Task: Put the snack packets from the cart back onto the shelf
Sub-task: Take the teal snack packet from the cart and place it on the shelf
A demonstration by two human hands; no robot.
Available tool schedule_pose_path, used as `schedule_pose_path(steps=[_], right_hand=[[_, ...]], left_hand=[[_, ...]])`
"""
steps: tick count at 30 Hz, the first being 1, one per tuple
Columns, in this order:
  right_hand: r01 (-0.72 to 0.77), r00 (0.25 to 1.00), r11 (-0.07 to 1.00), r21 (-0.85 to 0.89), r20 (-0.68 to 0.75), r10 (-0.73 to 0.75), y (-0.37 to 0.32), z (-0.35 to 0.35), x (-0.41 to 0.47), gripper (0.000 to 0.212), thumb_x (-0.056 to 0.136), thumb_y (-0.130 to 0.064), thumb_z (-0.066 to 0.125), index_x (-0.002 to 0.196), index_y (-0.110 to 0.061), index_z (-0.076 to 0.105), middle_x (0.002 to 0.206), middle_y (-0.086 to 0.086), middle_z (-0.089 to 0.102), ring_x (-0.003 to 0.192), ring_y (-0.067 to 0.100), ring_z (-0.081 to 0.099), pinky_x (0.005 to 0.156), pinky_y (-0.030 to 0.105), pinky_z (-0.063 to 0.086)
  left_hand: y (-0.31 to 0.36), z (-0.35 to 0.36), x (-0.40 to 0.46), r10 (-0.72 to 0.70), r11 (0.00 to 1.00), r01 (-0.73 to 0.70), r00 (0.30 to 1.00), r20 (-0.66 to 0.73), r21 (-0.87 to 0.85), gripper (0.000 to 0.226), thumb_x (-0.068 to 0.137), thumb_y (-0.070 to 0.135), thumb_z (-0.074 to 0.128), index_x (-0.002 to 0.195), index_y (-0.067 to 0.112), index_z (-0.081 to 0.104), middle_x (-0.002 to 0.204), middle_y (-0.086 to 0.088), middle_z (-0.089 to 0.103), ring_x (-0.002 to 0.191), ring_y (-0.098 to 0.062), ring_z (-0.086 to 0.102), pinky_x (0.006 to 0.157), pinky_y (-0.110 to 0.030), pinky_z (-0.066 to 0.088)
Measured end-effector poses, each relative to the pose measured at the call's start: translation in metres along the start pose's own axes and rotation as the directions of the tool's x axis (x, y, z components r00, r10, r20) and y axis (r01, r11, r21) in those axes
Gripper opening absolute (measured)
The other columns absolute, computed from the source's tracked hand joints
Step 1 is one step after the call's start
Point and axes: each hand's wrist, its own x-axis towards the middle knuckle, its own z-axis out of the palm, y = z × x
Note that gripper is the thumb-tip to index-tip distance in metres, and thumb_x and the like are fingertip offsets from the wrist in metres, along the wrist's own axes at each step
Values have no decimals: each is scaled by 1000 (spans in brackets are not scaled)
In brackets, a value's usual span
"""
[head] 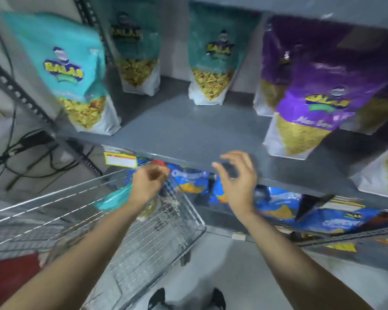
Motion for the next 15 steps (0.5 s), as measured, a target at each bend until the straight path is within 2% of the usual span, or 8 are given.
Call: schedule_pose_path(steps=[2, 5, 8, 10, 11, 12, 13, 15], right_hand=[[-47, 966, 999, 0, 253, 46, 1, 43, -26, 5, 81, -11, 75, 81, -12, 71, 84, 2, 67, 82, 12, 62, 78, 27, 50], [-156, 784, 984, -83, 596, 175, 5, 107, -58, 4, 79, -12, 74, 81, -10, 72, 75, 10, 73, 69, 23, 66, 70, 34, 52], [-281, 546, 931, -234, 758, 356, 15, 159, -78, 14, 76, -1, 76, 84, -10, 68, 56, 2, 62, 62, 14, 55, 65, 30, 45], [-378, 519, 869, -319, 704, 484, 30, 188, -81, 20, 75, 2, 77, 72, -13, 63, 56, -9, 64, 63, 4, 54, 64, 26, 43], [-438, 537, 830, -345, 640, 550, 38, 202, -79, 17, 73, 0, 78, 74, -12, 66, 67, -1, 70, 70, 6, 55, 66, 30, 46], [-533, 539, 777, -334, 574, 617, 45, 217, -77, 20, 72, 0, 79, 89, -7, 70, 88, 10, 75, 80, 12, 57, 75, 37, 53], [-611, 517, 726, -317, 535, 668, 51, 230, -76, 37, 71, 0, 80, 105, -4, 67, 106, 16, 73, 90, 16, 60, 86, 42, 55], [-652, 456, 686, -321, 557, 694, 57, 253, -73, 51, 74, 0, 79, 120, -9, 60, 118, 12, 70, 104, 23, 65, 95, 45, 55]], left_hand=[[-52, -40, -14, -228, 956, 223, 974, 5, 188, 10, 80, 4, 70, 78, 12, 76, 59, 10, 68, 46, 8, 54, 57, -22, 45], [-115, -86, -38, -591, 777, 465, 771, 238, 425, 22, 87, 7, 63, 107, 0, 69, 82, -4, 72, 67, -15, 66, 50, -19, 39], [-167, -113, -52, -718, 684, 657, 684, 129, 318, 28, 81, 17, 73, 97, -6, 69, 83, -17, 70, 57, -18, 61, 43, -16, 42], [-195, -112, -49, -720, 684, 692, 692, 57, 232, 51, 73, 27, 81, 111, -4, 63, 96, -17, 70, 67, -22, 63, 56, -24, 52], [-201, -109, -45, -698, 707, 681, 716, 30, 191, 62, 71, 30, 83, 120, 1, 58, 102, -15, 69, 70, -22, 63, 63, -28, 52], [-205, -102, -39, -667, 740, 656, 744, 38, 151, 69, 71, 28, 83, 128, 5, 51, 109, -14, 66, 78, -22, 63, 66, -29, 52], [-203, -95, -33, -618, 786, 613, 785, 55, 78, 69, 74, 23, 81, 133, 8, 47, 117, -12, 62, 90, -24, 62, 68, -28, 53], [-198, -81, -18, -515, 850, 518, 855, 60, -93, 57, 78, 8, 76, 130, 7, 50, 118, -7, 58, 105, -23, 56, 66, -20, 52]])
